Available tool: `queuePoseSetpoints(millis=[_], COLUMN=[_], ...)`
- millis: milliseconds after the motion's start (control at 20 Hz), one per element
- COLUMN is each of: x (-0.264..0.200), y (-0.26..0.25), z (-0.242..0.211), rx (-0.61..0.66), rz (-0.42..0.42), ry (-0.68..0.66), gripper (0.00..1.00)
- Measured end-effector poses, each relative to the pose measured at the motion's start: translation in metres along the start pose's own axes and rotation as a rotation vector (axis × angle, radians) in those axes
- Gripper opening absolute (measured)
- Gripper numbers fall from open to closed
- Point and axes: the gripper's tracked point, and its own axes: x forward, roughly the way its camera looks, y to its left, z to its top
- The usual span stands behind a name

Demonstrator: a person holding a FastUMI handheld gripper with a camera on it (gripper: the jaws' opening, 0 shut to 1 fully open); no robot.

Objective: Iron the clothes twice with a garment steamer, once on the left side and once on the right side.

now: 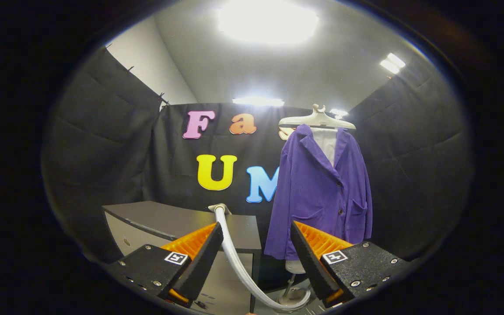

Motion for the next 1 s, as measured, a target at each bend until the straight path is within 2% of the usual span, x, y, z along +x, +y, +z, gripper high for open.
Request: queuePoseSetpoints(millis=[600, 1000], x=[0.005, 0.004], y=[-0.013, -0.033], z=[0.021, 0.079], rx=[-0.017, -0.021], rz=[-0.002, -0.023], ry=[-0.015, -0.033], gripper=[0.95, 0.95])
